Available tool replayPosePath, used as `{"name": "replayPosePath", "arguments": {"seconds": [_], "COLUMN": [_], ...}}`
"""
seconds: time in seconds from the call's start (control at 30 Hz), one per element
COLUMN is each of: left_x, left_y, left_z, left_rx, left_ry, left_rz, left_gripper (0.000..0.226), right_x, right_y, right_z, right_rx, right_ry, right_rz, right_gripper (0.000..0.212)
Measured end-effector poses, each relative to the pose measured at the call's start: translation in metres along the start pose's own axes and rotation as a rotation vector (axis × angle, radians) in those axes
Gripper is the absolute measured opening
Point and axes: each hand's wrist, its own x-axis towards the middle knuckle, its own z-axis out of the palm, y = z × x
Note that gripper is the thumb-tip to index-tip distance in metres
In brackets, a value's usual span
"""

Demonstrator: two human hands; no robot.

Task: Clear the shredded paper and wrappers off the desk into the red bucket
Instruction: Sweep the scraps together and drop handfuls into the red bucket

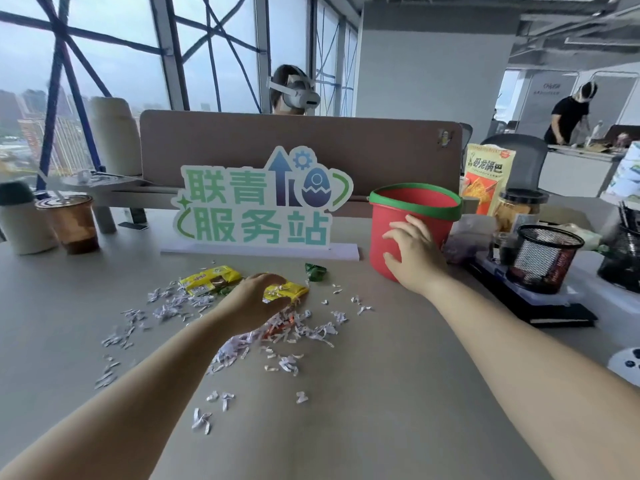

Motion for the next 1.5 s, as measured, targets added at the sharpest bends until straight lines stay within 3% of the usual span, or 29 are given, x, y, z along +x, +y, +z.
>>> {"name": "replayPosePath", "arguments": {"seconds": [0.33, 0.4, 0.5, 0.63, 0.7, 0.8, 0.93, 1.4, 1.5], "left_x": [-0.003, -0.012, -0.029, -0.045, -0.050, -0.051, -0.046, 0.004, 0.012], "left_y": [0.012, 0.006, -0.001, -0.009, -0.011, -0.014, -0.026, -0.043, -0.047], "left_z": [0.017, 0.020, 0.027, 0.030, 0.029, 0.025, 0.019, 0.035, 0.036], "left_rx": [0.014, 0.035, 0.257, 0.274, 0.264, 0.262, 0.263, 0.270, 0.252], "left_ry": [-0.028, -0.065, -0.217, -0.288, -0.291, -0.237, -0.204, -0.138, -0.124], "left_rz": [0.033, -0.008, -0.230, -0.319, -0.295, -0.237, -0.241, -0.087, -0.070], "left_gripper": [0.047, 0.062, 0.080, 0.084, 0.081, 0.079, 0.083, 0.099, 0.097], "right_x": [-0.028, -0.039, -0.057, -0.069, -0.070, -0.066, -0.047, 0.007, 0.004], "right_y": [-0.003, -0.009, -0.022, -0.042, -0.056, -0.074, -0.081, -0.065, -0.062], "right_z": [0.015, 0.026, 0.045, 0.067, 0.075, 0.083, 0.087, 0.129, 0.126], "right_rx": [0.064, 0.115, 0.159, 0.057, 0.009, 0.152, 0.347, 0.134, 0.295], "right_ry": [-0.015, -0.156, -0.484, -0.628, -0.631, -0.606, -0.533, -0.528, -0.498], "right_rz": [-0.003, 0.033, 0.109, 0.132, 0.066, -0.025, 0.016, -0.012, 0.019], "right_gripper": [0.034, 0.043, 0.069, 0.080, 0.080, 0.077, 0.073, 0.067, 0.053]}}
